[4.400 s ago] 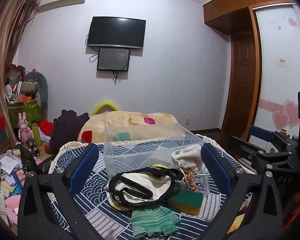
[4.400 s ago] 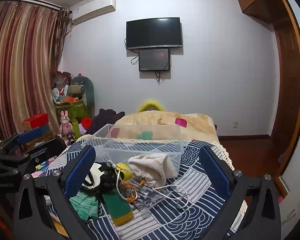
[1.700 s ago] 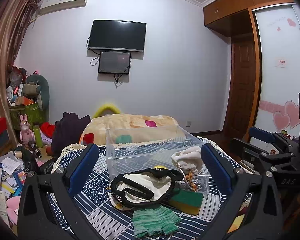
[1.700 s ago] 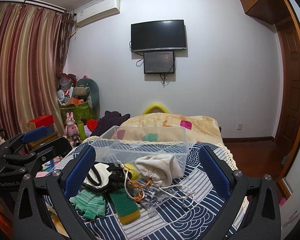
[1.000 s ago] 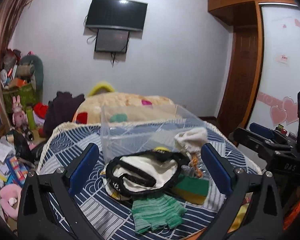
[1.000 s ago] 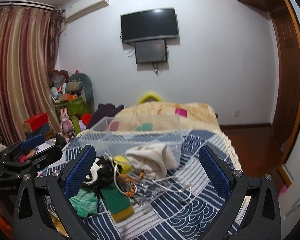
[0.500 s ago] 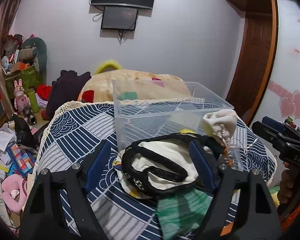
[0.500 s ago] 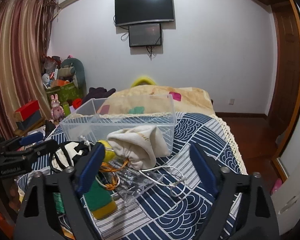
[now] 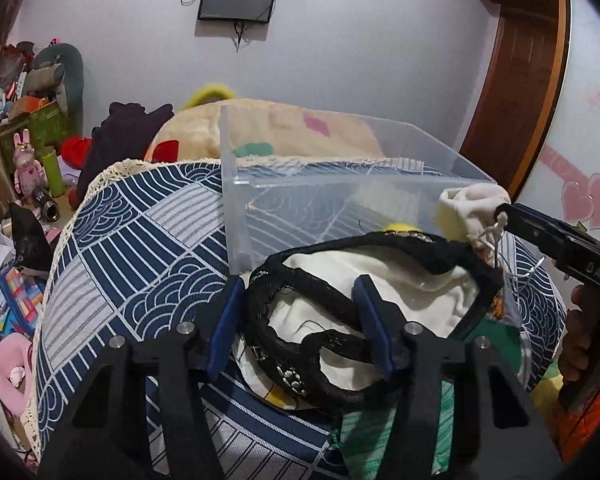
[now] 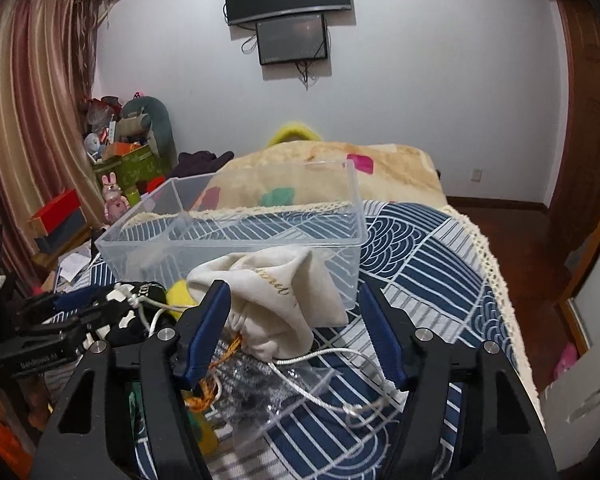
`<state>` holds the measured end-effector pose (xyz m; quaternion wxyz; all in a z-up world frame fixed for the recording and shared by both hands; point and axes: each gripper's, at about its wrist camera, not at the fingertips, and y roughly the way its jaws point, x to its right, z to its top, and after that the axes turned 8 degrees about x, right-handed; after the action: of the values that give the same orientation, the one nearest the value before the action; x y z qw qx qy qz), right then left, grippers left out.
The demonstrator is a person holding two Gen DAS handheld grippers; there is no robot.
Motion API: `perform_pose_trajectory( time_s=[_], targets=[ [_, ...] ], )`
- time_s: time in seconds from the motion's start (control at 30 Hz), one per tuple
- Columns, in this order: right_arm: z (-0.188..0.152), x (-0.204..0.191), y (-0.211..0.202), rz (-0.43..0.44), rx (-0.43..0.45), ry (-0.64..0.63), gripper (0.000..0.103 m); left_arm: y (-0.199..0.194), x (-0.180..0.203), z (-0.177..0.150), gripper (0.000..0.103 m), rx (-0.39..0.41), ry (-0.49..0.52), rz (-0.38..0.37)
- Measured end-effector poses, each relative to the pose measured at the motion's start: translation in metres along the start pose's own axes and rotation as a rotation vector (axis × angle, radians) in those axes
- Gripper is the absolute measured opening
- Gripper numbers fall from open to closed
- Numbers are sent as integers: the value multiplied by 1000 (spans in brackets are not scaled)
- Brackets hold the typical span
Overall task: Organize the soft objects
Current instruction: 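Grasp the black-trimmed white cloth with the left tool while the right tool grasps the cream pouch, then lower the cloth into the clear box and open the left tool while the right tool carries the pouch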
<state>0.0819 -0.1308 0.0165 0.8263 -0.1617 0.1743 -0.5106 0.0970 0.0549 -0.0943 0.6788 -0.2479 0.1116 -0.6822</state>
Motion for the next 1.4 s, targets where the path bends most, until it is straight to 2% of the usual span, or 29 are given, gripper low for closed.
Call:
perform_pose_trajectory(
  time_s=[0.4,0.47,0.53,0.57,0.63,0.67,0.87,1.13,1.27,1.4],
  targets=[
    [-7,1,27,64,-86,36,61,-12,7,-8,23,24,49,17],
    [-8,1,28,75,-91,36,52,-17,11,-7,21,40,63,21],
    [-10,3,29,97,-100,50,34,-21,13,-7,21,48,65,23],
    [-10,3,29,101,-102,55,32,-24,14,-6,20,52,62,21],
    [-11,4,26,108,-98,62,16,-30,14,-5,20,63,54,22],
    [-11,4,24,109,-94,66,14,-33,14,-4,20,70,50,23],
    [-8,9,7,115,-55,98,11,-53,16,7,19,141,59,36],
    [5,8,-21,93,25,75,11,-71,16,21,18,206,64,42],
    [13,9,-33,79,66,72,11,-78,10,36,18,232,41,28],
    [21,10,-40,68,96,59,11,-83,11,49,18,278,45,48]
  ],
)
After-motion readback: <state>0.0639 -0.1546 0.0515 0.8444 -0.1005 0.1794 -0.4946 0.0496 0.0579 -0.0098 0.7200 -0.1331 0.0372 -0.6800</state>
